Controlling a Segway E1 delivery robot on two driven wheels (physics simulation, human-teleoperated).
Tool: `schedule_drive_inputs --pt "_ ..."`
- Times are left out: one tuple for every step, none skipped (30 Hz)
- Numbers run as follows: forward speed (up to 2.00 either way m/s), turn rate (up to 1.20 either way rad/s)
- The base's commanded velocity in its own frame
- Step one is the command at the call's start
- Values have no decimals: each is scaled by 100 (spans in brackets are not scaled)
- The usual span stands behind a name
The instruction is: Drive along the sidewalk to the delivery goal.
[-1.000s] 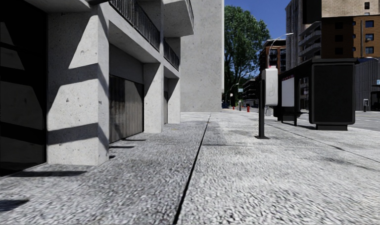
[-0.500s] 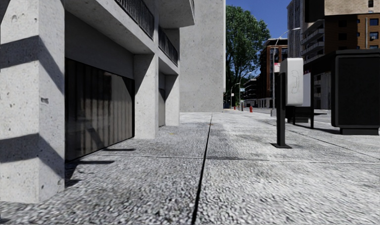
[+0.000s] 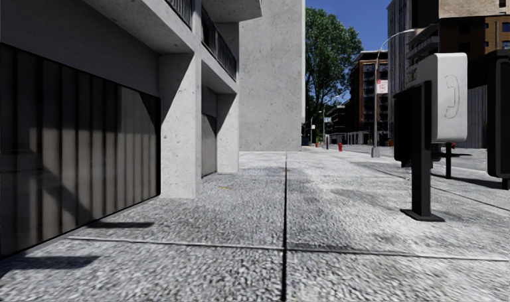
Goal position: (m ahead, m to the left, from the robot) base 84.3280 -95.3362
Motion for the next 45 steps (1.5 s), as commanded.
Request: schedule_drive_inputs --pt "198 0" --pt "198 0" --pt "198 0" --pt "198 0" --pt "198 0" --pt "198 0" --pt "198 0" --pt "198 0" --pt "198 0" --pt "198 0" --pt "198 0" --pt "198 0" --pt "198 0" --pt "198 0" --pt "198 0" --pt "198 0" --pt "198 0" --pt "198 0" --pt "198 -12" --pt "198 -24" --pt "198 -32" --pt "198 -34" --pt "198 -34" --pt "198 -35" --pt "198 -35" --pt "198 -35" --pt "198 -35" --pt "198 -35" --pt "198 -35" --pt "198 -35" --pt "198 -35" --pt "198 -35" --pt "198 -35" --pt "198 -35" --pt "198 -35" --pt "198 -35" --pt "198 -35" --pt "198 -35" --pt "198 -35" --pt "198 -35" --pt "198 -35" --pt "198 -35" --pt "198 -35" --pt "198 -35" --pt "198 -35"
